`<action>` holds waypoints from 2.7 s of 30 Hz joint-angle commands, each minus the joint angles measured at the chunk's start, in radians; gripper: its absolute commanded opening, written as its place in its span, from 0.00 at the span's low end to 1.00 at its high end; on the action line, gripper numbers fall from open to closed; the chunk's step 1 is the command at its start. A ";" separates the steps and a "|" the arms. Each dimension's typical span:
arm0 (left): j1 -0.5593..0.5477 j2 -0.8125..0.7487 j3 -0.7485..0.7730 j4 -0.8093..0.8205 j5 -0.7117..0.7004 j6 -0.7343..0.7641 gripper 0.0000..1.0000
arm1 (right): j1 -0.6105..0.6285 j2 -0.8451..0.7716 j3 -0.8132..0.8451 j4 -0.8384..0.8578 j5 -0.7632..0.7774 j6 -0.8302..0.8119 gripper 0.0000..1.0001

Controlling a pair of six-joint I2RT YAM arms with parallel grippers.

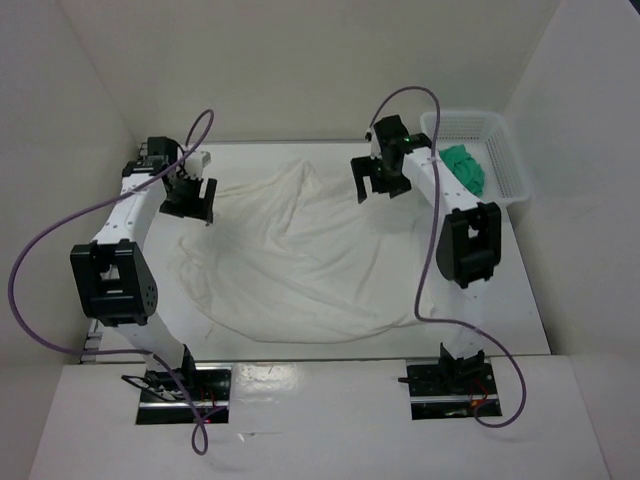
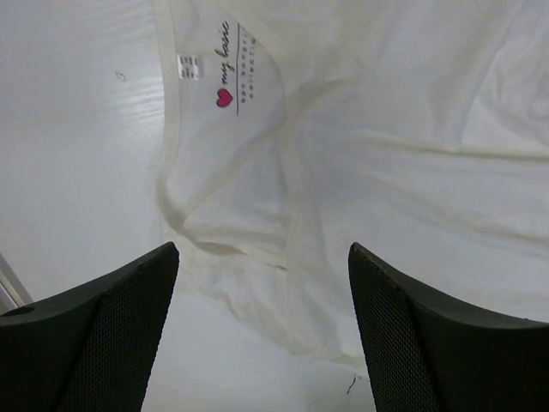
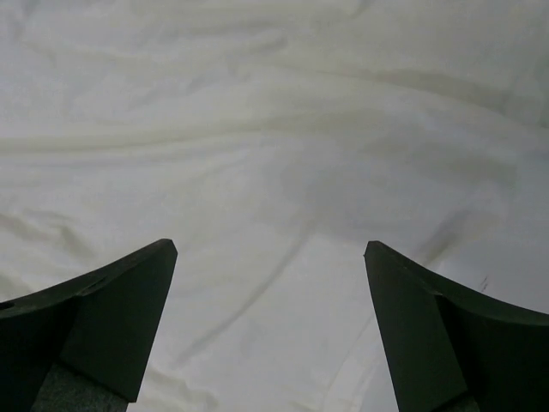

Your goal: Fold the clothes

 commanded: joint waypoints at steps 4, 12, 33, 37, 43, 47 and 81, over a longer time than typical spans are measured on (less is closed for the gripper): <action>-0.041 -0.015 -0.157 -0.056 0.009 0.064 0.86 | 0.093 -0.351 -0.478 0.260 0.089 0.020 1.00; -0.071 0.054 -0.197 -0.013 -0.034 0.053 0.86 | 0.093 -0.325 -0.656 0.238 0.132 -0.029 1.00; -0.069 0.194 -0.177 0.066 -0.039 -0.031 0.88 | 0.039 -0.094 -0.653 0.261 0.057 -0.002 0.99; -0.048 0.217 -0.158 0.077 -0.028 -0.051 0.92 | 0.019 -0.081 -0.616 0.261 0.057 -0.002 0.99; -0.048 0.257 -0.116 0.099 -0.037 -0.080 0.93 | 0.010 -0.048 -0.533 0.270 0.080 -0.002 0.99; -0.048 0.268 -0.107 0.119 -0.055 -0.102 0.93 | 0.010 -0.024 -0.495 0.259 0.093 0.008 0.99; 0.009 0.211 0.193 0.042 -0.085 -0.050 0.93 | 0.010 0.013 -0.181 0.231 0.080 -0.023 0.99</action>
